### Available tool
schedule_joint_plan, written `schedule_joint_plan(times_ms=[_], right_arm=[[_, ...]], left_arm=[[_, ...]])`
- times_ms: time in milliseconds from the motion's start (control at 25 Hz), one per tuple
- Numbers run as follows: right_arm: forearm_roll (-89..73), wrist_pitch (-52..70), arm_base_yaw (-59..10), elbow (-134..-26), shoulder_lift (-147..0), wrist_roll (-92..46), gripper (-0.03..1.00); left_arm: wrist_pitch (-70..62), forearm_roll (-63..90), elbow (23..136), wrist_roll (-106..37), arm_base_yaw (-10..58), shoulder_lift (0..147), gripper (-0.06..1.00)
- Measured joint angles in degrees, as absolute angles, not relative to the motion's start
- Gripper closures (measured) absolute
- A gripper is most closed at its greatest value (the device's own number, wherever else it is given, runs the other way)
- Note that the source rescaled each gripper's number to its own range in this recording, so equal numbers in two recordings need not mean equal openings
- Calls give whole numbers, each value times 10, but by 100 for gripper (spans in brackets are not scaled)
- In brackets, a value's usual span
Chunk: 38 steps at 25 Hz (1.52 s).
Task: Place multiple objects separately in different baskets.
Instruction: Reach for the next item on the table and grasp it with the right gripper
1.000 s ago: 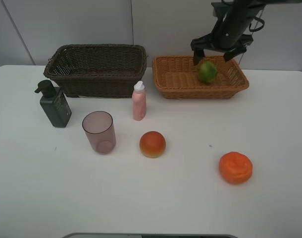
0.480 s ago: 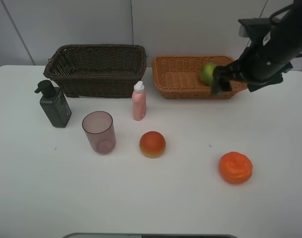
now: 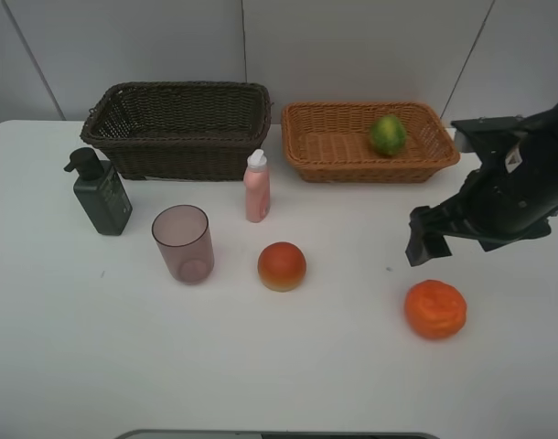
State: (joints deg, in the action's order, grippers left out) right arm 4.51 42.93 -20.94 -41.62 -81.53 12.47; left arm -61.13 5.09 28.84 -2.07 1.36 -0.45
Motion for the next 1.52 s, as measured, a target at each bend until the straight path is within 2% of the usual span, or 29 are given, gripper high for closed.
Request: schedule_joint_plan(times_ms=[400,1520], right_arm=[[27,339,-209,-329,-816,128,5],[24,270,-209,-326,-955,128,6]], left_arm=[[-611,51,288,-21,14,-4,-5],[-611,51,288,-21,14,-4,-5]])
